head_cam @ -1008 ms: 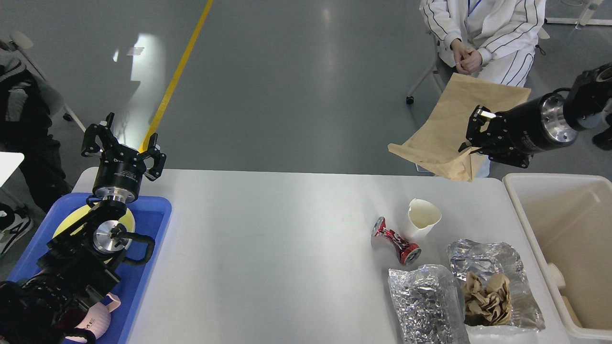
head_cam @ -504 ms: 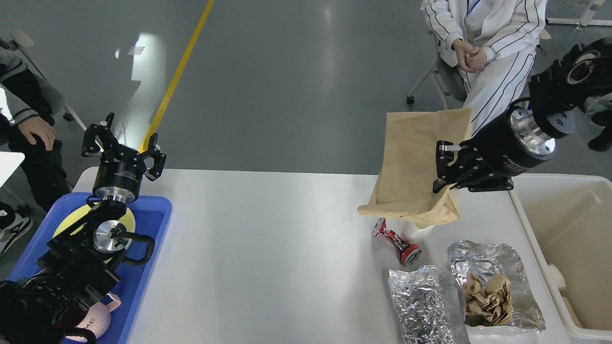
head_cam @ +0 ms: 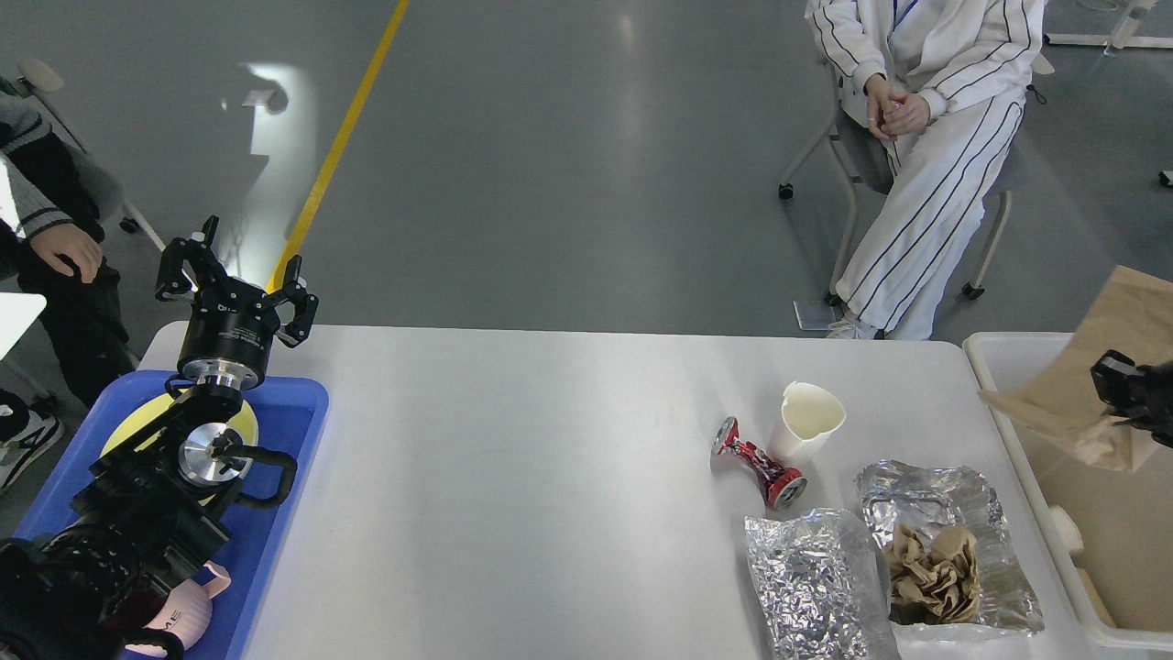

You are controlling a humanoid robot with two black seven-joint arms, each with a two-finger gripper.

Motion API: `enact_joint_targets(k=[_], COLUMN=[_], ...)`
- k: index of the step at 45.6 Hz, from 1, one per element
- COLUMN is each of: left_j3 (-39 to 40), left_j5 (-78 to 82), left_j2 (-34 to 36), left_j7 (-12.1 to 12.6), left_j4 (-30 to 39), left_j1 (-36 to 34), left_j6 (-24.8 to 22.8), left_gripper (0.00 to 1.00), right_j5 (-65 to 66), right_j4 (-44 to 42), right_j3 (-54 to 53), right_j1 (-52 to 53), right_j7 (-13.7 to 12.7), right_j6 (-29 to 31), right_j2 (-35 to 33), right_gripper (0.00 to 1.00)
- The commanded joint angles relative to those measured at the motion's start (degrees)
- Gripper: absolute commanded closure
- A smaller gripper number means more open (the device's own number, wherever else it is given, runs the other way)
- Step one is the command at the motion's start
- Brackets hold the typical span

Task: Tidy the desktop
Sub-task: 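Grasp the brown paper bag, lift it and drop it into the white bin, then swing the right gripper back over toward the white paper cup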

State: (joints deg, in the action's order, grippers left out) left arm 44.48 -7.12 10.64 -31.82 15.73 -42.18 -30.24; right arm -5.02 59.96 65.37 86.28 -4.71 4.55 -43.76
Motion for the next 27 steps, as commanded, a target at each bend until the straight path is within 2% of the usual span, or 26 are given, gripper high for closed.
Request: enact_joint_targets(k=[1,6,12,13,14,18,25,26,27], left_j3=[0.0,0.0,0.1,0.1,0.1,0.1,0.1,0.1,0.1], left_j5=[0.0,0.0,0.0,0.0,0.0,0.0,0.0,0.0,0.0], left_j2=[0.0,0.0,0.0,0.0,-0.1,0.0,0.0,-0.1,0.0], left_j7=[0.0,0.0,0.0,0.0,0.0,0.0,0.0,0.0,0.0], left_j4=[0.0,0.0,0.0,0.0,0.0,0.0,0.0,0.0,0.0], left_j1=[0.0,0.0,0.0,0.0,0.0,0.0,0.0,0.0,0.0], left_j6=[0.0,0.0,0.0,0.0,0.0,0.0,0.0,0.0,0.0], left_gripper=[0.03,0.03,0.03,0.03,0.03,0.03,0.03,0.03,0.03], right_j5=[0.0,-0.1,-0.4,-0.4,-0.4,-0.5,-0.5,-0.5,-0.5], right_j4=[-9.6,-24.0,-45.0,-51.1,-53.6,-58.5,-58.5,-58.5,-58.4], right_j3=[-7.7,-15.7,-26.4,-29.7,-31.0,-33.3,-33.3,-33.2,-33.1], right_j1=[-16.8,-31.8,-47.5,-51.1,-52.3,-54.5,-54.5,-54.5,-54.5], right_j7=[0.2,0.3,0.3,0.4,0.5,0.5,0.5,0.4,0.4], right_j6=[-11.3,-17.5,-18.5,-18.4,-18.3,-18.5,-18.3,-18.3,-18.2], right_j2=[0.4,4.9,11.8,15.2,16.9,20.6,21.3,21.4,21.4], right_gripper=[1.0,1.0,1.0,1.0,1.0,1.0,1.0,0.92,0.62])
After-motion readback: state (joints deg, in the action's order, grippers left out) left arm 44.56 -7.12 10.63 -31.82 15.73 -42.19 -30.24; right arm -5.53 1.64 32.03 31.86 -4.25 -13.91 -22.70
